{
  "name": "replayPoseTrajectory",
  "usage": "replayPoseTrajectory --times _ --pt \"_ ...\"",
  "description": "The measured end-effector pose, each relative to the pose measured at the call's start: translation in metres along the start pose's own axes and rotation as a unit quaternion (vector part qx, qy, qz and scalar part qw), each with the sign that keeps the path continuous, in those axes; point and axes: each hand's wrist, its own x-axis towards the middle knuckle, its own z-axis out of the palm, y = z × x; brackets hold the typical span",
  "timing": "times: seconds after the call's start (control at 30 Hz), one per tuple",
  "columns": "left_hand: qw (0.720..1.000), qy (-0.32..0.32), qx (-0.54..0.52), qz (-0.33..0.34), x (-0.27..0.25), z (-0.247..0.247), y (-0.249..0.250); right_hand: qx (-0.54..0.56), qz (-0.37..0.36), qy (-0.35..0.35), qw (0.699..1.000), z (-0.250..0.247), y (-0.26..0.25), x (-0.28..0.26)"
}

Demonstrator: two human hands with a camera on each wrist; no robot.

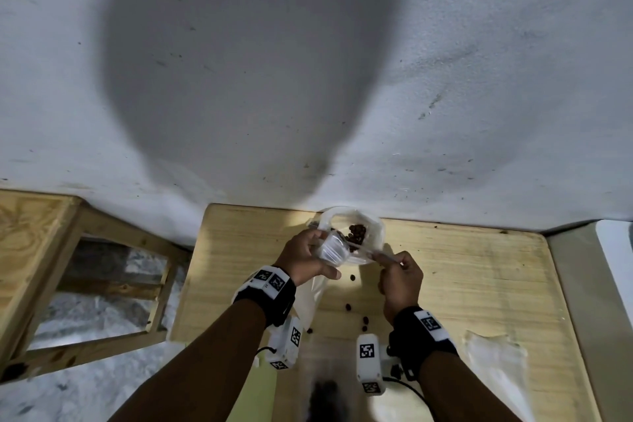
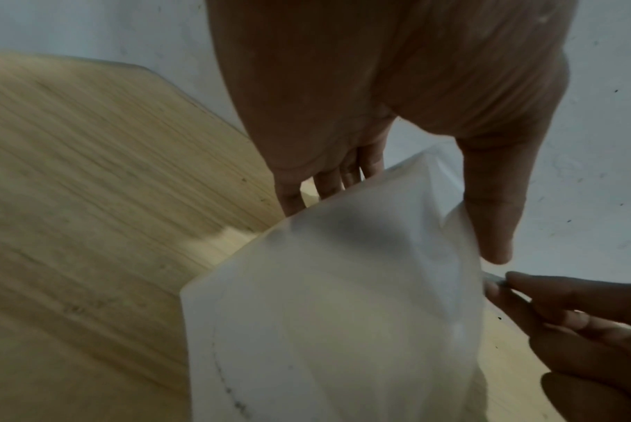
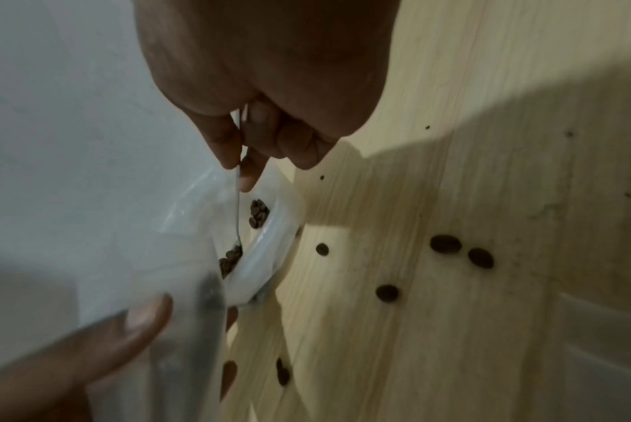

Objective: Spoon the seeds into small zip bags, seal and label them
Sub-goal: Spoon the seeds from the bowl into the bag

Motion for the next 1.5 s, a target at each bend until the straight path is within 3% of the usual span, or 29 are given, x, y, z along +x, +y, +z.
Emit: replayPoseTrajectory --times 0.17,0.43,0.63,0.77,0.87,0.97,1.07,1.2,1.5 --pt "1.0 0.001 0.012 0.012 -0.002 -0.002 0.0 0.026 -0.001 0.028 0.999 -0.018 -0.025 0.004" --pt "0.999 0.025 0.021 0.021 -0.005 0.0 0.001 0.057 -0.08 0.003 0.995 -0.038 -0.067 -0.004" --pt "0.999 0.033 0.024 0.027 -0.005 0.002 0.0 -0.019 -0.182 -0.061 0.981 -0.035 -0.076 -0.012" --pt "0.999 0.034 0.029 0.027 -0.005 0.004 -0.001 -0.139 -0.271 -0.148 0.941 -0.028 -0.073 -0.024" --pt "0.998 0.035 0.034 0.032 -0.005 0.004 -0.002 -0.164 -0.303 -0.152 0.926 -0.025 -0.075 -0.03" --pt "0.998 0.041 0.035 0.031 -0.006 0.003 -0.003 -0.098 -0.292 -0.086 0.947 -0.033 -0.076 -0.023" --pt "0.998 0.044 0.031 0.035 -0.007 0.004 -0.007 -0.106 -0.279 -0.026 0.954 -0.035 -0.067 -0.01" --pt "0.998 0.049 0.022 0.042 -0.007 0.008 -0.012 -0.151 -0.257 -0.026 0.954 -0.028 -0.047 -0.001" --pt "0.998 0.032 0.016 0.043 -0.001 0.01 -0.014 -0.133 -0.158 -0.068 0.976 0.005 -0.008 0.006"
